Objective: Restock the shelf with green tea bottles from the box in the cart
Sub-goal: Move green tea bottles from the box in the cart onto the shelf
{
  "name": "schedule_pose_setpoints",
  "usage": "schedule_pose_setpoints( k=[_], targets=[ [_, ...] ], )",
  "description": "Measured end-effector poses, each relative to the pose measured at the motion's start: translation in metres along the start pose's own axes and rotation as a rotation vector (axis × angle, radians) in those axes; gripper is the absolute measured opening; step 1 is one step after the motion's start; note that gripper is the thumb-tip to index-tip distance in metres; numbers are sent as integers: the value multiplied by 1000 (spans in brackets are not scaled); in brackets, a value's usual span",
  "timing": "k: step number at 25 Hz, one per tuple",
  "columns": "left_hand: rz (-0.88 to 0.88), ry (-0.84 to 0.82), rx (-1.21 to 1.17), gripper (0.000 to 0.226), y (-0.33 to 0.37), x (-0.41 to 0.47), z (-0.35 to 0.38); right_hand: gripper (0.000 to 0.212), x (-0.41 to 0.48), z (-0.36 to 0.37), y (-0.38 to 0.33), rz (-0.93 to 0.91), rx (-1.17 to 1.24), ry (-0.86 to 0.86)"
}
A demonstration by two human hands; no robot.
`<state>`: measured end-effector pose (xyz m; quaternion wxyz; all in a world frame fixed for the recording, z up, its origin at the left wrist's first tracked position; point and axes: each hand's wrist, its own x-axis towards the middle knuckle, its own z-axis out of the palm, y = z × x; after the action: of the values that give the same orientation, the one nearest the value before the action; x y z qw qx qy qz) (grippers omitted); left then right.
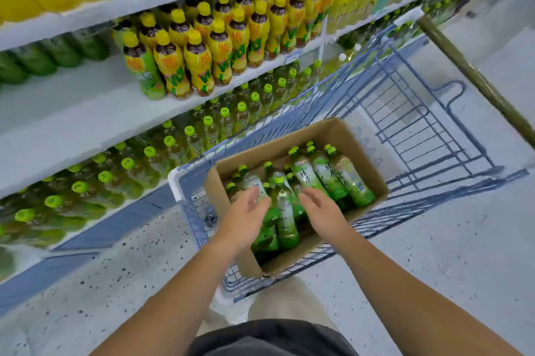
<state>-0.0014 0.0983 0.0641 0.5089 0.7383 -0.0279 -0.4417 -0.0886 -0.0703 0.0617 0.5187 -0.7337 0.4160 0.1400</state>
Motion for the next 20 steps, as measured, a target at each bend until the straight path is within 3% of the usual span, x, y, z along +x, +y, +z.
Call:
schedule_pose_setpoints(
  k=[7, 11, 16, 20],
  targets=[
    [-120, 16, 67, 55, -47, 77, 80, 55, 78, -53, 66, 77, -162, -130],
    [-203, 6, 113, 56, -76, 123, 105, 54, 127, -58, 96, 65, -287, -99],
    [-181, 222, 461, 50, -73, 155, 125, 55, 179, -61, 119, 12, -385, -104],
    [-304, 195, 692, 64, -61, 180, 124, 61, 204, -57, 126, 37, -447, -115]
  ],
)
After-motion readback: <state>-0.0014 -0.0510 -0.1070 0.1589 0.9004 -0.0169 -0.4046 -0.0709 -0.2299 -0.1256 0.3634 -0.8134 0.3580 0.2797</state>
